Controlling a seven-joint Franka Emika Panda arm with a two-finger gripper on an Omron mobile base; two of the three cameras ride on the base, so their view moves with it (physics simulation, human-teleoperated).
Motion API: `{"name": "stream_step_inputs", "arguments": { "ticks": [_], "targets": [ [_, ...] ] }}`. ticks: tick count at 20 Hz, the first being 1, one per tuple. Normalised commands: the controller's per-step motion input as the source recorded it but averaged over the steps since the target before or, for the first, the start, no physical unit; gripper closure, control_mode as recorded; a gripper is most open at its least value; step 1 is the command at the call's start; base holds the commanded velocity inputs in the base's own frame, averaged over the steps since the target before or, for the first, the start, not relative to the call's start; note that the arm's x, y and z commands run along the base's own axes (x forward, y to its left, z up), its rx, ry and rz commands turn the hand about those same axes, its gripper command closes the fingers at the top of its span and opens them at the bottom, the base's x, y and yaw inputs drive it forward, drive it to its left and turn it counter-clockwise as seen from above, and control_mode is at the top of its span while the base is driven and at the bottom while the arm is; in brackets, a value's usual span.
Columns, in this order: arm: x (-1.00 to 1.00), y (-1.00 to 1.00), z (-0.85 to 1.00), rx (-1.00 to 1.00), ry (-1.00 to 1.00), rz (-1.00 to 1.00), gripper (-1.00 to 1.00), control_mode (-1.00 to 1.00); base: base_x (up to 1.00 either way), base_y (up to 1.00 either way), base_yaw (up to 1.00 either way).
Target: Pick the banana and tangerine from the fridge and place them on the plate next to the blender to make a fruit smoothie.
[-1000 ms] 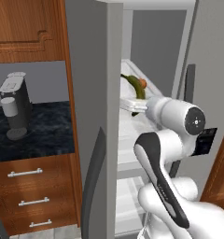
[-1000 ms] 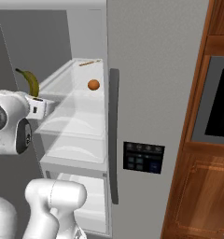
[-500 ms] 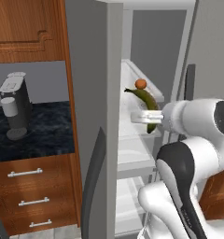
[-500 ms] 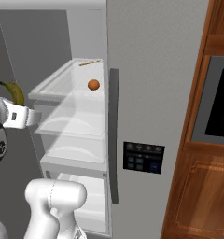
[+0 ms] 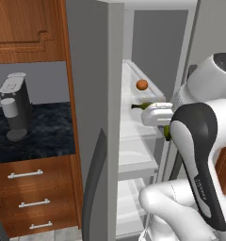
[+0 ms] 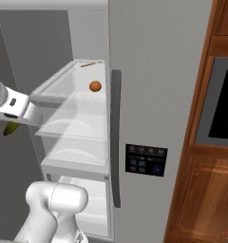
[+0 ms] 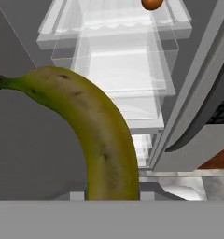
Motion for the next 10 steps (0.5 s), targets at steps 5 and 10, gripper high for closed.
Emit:
{"name": "stream_step_inputs", "arguments": {
  "ticks": [5,10],
  "targets": [
    [-0.12,0.0,-0.01,0.0,0.02,0.0,1.0,-1.0,0.0,0.0,0.0],
    [-0.09,-0.02,-0.02,0.0,0.02,0.0,1.0,1.0,-0.55,-0.29,0.01]
  ]
}}
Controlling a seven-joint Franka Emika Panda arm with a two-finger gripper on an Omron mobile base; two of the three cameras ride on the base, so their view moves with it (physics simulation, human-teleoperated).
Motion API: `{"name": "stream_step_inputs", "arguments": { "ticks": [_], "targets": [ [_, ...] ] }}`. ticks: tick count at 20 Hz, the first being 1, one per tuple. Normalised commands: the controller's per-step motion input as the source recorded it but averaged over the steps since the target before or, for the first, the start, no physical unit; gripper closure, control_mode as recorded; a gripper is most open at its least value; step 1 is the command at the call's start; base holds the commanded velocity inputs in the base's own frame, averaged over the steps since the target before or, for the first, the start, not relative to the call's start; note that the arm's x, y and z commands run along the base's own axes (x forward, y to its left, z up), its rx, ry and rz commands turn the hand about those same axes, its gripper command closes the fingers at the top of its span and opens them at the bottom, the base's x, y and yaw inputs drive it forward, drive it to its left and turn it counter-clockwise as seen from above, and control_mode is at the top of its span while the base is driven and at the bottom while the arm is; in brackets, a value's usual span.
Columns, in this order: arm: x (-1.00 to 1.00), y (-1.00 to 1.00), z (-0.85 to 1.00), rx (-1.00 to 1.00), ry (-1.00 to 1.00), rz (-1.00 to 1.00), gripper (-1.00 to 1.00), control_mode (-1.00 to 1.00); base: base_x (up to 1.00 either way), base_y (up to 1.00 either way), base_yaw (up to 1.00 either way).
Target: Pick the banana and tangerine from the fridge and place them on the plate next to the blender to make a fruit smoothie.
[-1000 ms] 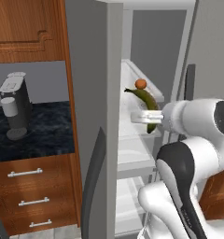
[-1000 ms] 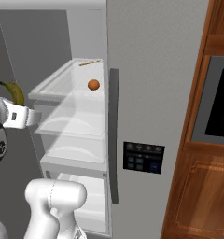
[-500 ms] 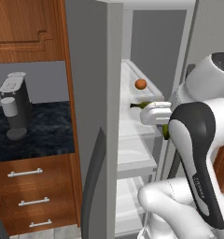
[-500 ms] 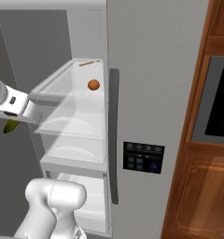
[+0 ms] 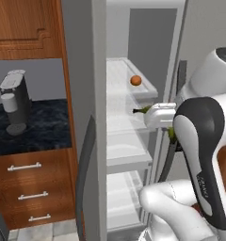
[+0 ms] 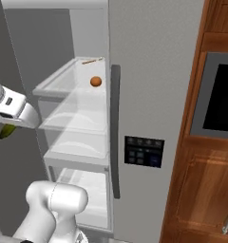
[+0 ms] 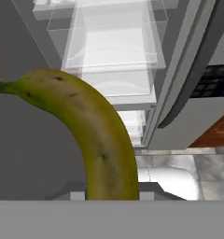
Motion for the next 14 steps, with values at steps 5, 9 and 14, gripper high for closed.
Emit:
{"name": "stream_step_inputs", "arguments": {
  "ticks": [5,9,14],
  "targets": [
    [0.0,0.0,0.0,0.0,0.0,0.0,1.0,1.0,-0.46,-0.4,0.05],
    [0.0,0.0,0.0,0.0,0.0,0.0,1.0,1.0,-0.44,-0.28,0.33],
    [0.0,0.0,0.0,0.0,0.0,0.0,1.0,1.0,-0.5,-0.15,0.67]
  ]
}}
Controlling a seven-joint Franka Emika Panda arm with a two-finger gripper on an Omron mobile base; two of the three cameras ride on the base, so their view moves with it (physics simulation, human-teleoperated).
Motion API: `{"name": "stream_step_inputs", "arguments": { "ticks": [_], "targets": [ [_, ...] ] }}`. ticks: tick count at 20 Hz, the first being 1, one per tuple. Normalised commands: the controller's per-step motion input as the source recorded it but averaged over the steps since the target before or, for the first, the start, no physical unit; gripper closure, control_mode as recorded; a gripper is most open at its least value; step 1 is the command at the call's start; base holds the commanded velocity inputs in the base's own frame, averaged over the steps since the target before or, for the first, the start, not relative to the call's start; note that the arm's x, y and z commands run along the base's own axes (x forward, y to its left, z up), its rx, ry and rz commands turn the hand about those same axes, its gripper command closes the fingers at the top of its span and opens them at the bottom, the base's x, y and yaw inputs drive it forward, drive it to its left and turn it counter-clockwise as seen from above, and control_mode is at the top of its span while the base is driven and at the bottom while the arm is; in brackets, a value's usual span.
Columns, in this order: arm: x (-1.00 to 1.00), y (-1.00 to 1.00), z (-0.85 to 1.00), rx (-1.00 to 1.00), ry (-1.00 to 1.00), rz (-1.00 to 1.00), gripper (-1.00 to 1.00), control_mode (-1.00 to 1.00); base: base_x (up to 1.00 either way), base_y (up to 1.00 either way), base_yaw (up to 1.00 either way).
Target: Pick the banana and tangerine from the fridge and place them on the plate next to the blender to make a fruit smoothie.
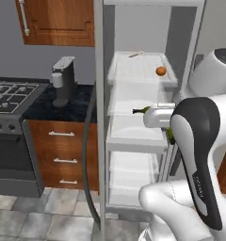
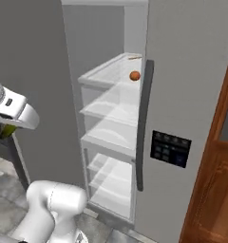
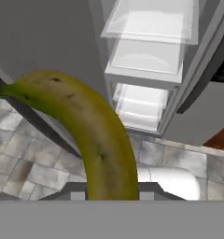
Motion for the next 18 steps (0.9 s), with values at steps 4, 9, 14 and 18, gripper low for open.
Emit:
{"name": "stream_step_inputs", "arguments": {
  "ticks": [4,9,14,18],
  "targets": [
    [0.0,0.0,0.0,0.0,0.0,0.0,1.0,1.0,-0.43,-0.05,0.99],
    [0.0,0.0,0.0,0.0,0.0,0.0,1.0,1.0,-0.2,-0.01,1.0],
    [0.0,0.0,0.0,0.0,0.0,0.0,1.0,1.0,-0.01,0.0,1.0],
    [0.0,0.0,0.0,0.0,0.0,0.0,1.0,1.0,0.0,0.0,1.0]
  ]
}}
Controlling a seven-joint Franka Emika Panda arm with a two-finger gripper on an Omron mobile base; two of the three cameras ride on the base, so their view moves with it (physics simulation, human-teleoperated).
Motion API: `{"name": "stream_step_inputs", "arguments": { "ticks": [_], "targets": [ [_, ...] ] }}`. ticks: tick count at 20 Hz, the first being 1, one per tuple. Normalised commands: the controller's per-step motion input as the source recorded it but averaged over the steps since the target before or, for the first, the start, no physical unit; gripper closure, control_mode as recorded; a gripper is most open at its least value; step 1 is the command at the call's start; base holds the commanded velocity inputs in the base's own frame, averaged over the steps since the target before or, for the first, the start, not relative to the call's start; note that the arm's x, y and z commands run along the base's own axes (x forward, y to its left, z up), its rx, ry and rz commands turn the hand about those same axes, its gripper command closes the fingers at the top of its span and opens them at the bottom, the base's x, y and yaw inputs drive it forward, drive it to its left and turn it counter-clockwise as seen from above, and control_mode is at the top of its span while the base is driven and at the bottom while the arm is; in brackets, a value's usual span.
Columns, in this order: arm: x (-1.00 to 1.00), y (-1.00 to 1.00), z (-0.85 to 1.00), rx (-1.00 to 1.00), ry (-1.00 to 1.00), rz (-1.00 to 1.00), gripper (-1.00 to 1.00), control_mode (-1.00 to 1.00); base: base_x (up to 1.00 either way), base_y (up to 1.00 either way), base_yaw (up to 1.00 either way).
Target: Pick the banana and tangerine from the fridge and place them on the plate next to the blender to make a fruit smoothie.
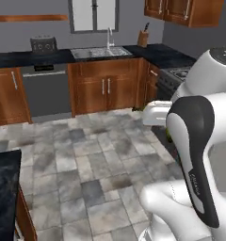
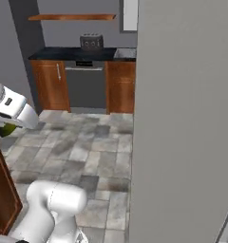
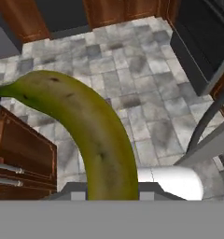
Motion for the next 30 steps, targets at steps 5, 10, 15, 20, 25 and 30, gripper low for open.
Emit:
{"name": "stream_step_inputs", "arguments": {
  "ticks": [5,10,15,20,25,30],
  "targets": [
    [0.0,0.0,0.0,0.0,0.0,0.0,1.0,1.0,0.0,0.12,0.99],
    [0.0,0.0,0.0,0.0,0.0,0.0,1.0,1.0,0.01,0.26,0.91],
    [0.0,0.0,0.0,0.0,0.0,0.0,1.0,1.0,0.26,0.3,0.84],
    [0.0,0.0,0.0,0.0,0.0,0.0,1.0,1.0,0.57,0.25,0.7],
    [0.0,0.0,0.0,0.0,0.0,0.0,1.0,1.0,0.9,0.2,0.45],
    [0.32,-0.15,-0.07,0.0,0.0,0.08,1.0,-1.0,0.54,-0.04,0.12]
  ]
}}
